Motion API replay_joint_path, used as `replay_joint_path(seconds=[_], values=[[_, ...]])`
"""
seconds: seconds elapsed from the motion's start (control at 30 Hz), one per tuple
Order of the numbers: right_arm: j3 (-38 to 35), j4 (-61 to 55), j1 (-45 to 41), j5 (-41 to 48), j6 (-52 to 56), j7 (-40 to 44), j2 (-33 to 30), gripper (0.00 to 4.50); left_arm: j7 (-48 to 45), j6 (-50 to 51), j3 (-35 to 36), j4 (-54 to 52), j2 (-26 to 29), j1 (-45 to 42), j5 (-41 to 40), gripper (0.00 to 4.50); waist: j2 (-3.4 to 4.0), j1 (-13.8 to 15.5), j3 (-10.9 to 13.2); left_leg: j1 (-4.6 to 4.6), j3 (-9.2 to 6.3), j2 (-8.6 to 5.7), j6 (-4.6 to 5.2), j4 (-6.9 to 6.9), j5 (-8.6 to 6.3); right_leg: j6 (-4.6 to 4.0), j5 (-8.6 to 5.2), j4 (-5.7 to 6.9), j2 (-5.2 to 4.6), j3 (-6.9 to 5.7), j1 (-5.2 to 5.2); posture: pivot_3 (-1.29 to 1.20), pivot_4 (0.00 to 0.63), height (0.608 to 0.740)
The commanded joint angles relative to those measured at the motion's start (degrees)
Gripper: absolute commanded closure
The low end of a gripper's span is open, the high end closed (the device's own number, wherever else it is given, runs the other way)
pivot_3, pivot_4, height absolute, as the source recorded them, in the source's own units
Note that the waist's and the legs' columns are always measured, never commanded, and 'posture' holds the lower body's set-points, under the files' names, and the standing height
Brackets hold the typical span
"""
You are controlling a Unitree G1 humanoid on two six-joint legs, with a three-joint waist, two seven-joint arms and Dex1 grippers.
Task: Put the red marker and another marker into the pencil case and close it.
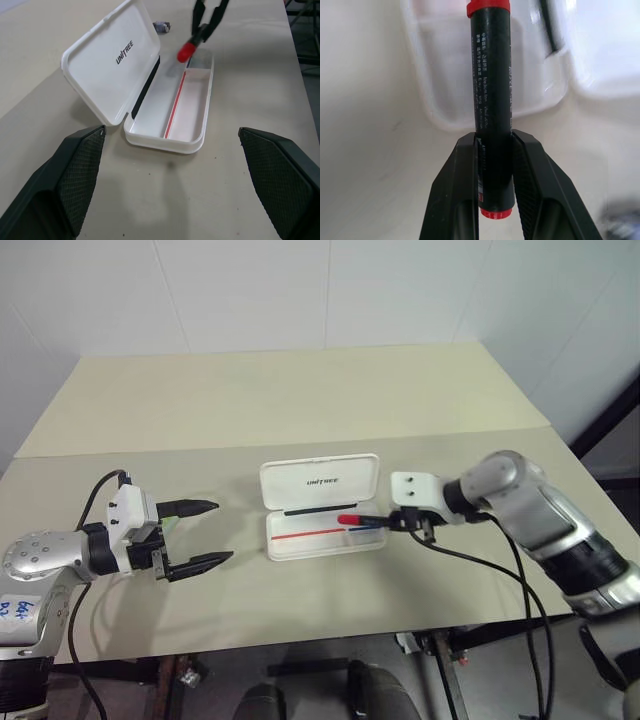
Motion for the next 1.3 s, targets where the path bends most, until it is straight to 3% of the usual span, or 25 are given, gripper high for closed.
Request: replay_joint_path(seconds=[0.03,0.3,0.6,0.8,1.07,1.3], values=[[1.17,5.9,-4.73,-3.22,-5.81,-0.37,3.92,3.92,1.34,0.34,2.24,-3.53,0.32,1.3,-1.38,0.0,0.0,0.0,0.0,0.02,0.02,0.01,-0.01,-0.01,-0.01,0.0,0.0,0.03,0.01,0.04,0.0,0.0,0.15,0.74],[1.51,14.02,-8.87,-6.76,-11.16,-0.77,11.91,3.92,3.15,0.49,2.41,-4.81,-0.25,2.0,-1.75,0.0,0.0,0.13,0.0,-0.02,0.03,0.08,-0.07,-0.03,-0.04,0.01,0.01,0.16,0.09,0.08,-0.03,0.0,0.15,0.74],[0.89,15.91,-9.01,-8.55,-11.64,-0.69,15.05,3.92,3.98,0.16,1.75,-4.7,-0.59,1.18,-1.76,0.0,0.0,0.11,0.0,-0.02,0.03,0.09,-0.08,-0.04,-0.05,0.01,0.01,0.21,0.1,0.07,-0.03,0.0,0.15,0.74],[-0.44,16.86,-9.33,-8.61,-11.9,-2.72,16.5,1.9,3.87,0.14,1.28,-4.36,-0.75,0.23,-1.63,0.0,0.0,0.06,0.0,-0.01,0.03,0.1,-0.08,-0.04,-0.05,0.0,0.01,0.24,0.11,0.07,-0.03,0.0,0.15,0.74],[-3.57,9.68,-8.93,-3.59,-5.42,2.03,15.75,1.9,3.13,0.23,1.05,-4.07,-0.62,-0.61,-1.67,0.0,0.0,0.09,0.0,-0.02,0.04,0.1,-0.09,-0.04,-0.06,0.01,0.01,0.23,0.11,0.07,-0.03,0.0,0.15,0.74],[-11.69,-0.66,-4.08,10.18,1.1,9.19,13.2,1.9,3.7,0.46,2.4,-3.83,0.4,0.77,-0.23,0.0,-0.02,0.14,-0.01,-0.01,0.03,0.14,-0.1,-0.05,-0.07,0.01,0.01,0.23,0.13,0.04,-0.02,0.0,0.15,0.74]])
